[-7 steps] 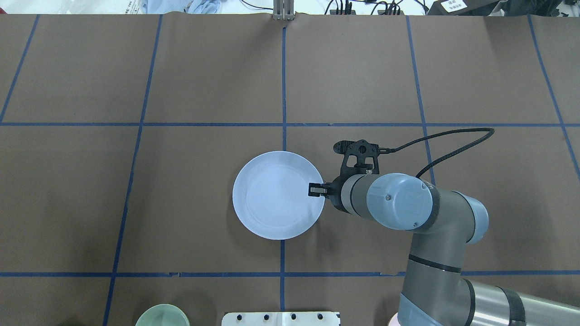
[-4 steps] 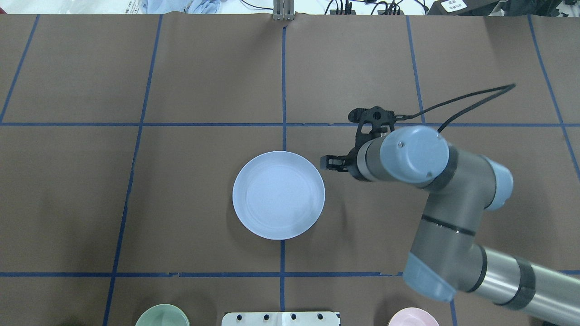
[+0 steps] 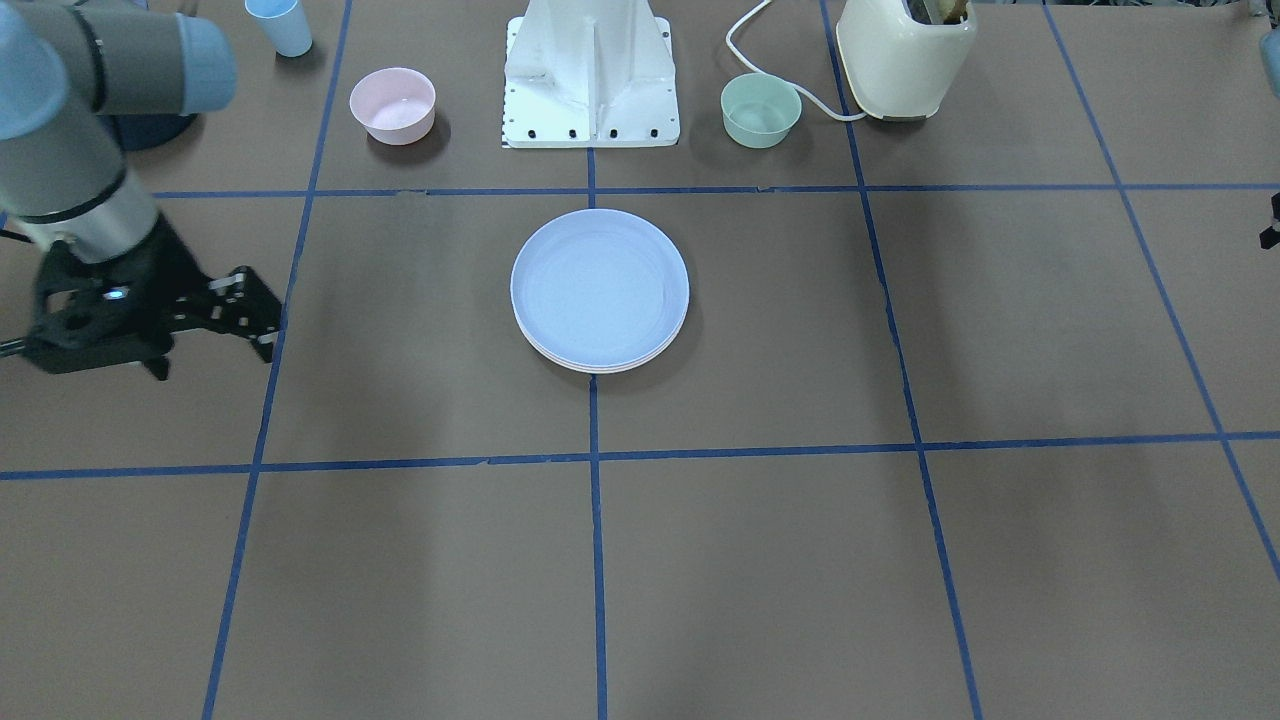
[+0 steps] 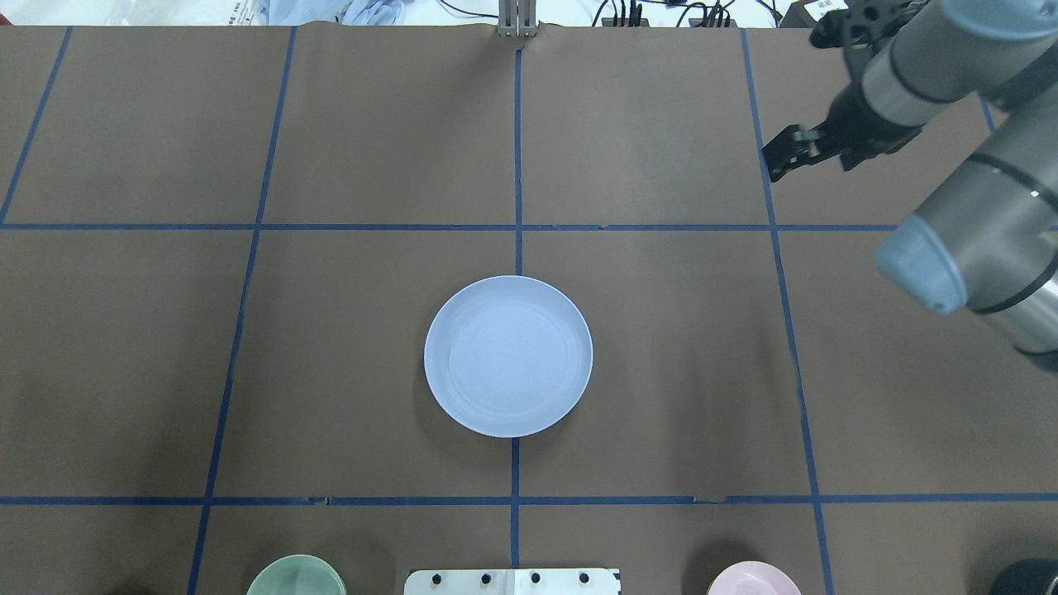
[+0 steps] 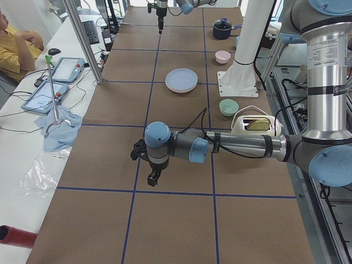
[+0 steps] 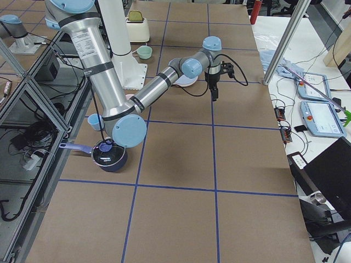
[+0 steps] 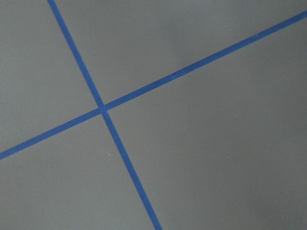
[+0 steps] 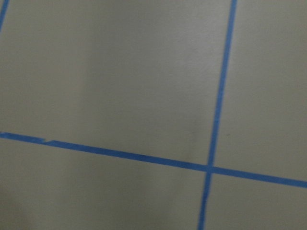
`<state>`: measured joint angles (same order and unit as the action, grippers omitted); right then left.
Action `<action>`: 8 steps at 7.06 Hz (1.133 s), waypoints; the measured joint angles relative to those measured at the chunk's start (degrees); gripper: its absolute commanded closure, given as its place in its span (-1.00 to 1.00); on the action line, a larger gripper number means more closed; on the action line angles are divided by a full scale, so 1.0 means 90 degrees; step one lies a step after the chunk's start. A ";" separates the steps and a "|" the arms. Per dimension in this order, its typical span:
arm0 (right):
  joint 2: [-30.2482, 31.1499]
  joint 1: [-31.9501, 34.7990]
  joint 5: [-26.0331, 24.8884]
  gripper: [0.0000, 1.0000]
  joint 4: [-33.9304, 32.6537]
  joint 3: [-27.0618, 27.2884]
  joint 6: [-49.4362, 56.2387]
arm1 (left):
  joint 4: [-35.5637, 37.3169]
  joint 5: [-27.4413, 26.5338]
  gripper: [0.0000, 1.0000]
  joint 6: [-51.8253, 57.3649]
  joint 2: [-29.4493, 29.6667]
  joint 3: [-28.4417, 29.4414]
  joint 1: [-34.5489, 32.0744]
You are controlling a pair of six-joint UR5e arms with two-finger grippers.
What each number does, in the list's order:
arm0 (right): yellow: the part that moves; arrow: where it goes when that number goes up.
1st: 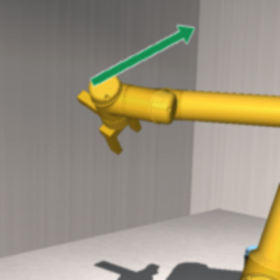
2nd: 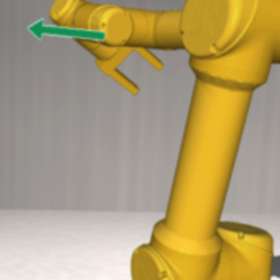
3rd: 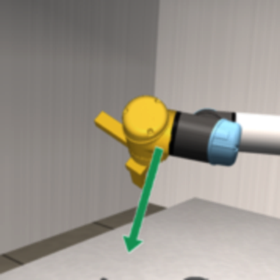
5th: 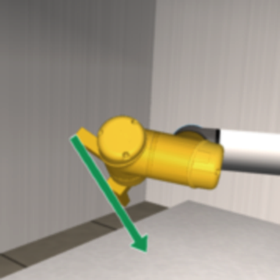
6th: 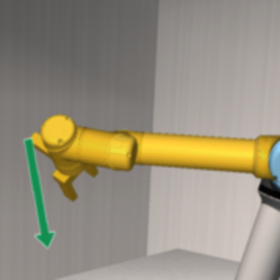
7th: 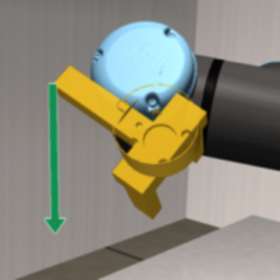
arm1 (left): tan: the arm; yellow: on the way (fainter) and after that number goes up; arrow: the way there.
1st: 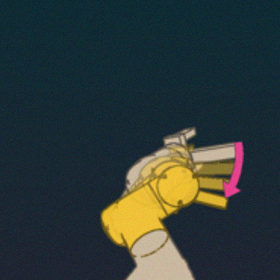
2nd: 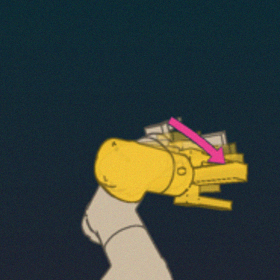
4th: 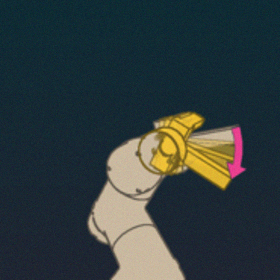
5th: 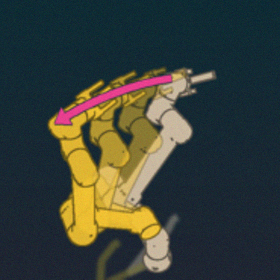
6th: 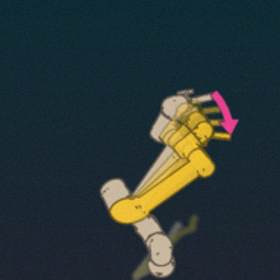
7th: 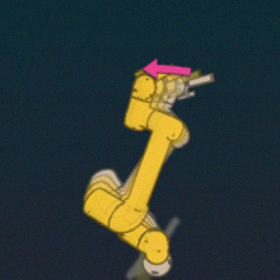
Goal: Stack three plates with pink and blue
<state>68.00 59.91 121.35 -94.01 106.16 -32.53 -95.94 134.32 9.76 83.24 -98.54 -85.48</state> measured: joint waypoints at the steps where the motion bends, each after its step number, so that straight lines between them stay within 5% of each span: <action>1: 0.0127 0.0688 0.0341 -1.00 -0.0192 -0.0313 0.1180 | 0.0429 -0.0216 -1.00 -0.0006 0.0021 0.0105 -0.0168; 4: 0.1076 0.2208 0.0806 -1.00 -0.0243 -0.0933 0.3371 | 0.0830 -0.0487 -1.00 -0.0156 0.0266 0.0226 -0.0681; 8: 0.2615 0.2741 0.0859 -1.00 0.0513 -0.0912 0.3983 | 0.0674 -0.0054 -1.00 -0.1474 0.0392 0.0278 -0.0746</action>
<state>91.54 84.57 129.08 -89.39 97.95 3.32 -89.87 133.84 -3.51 86.77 -96.04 -92.19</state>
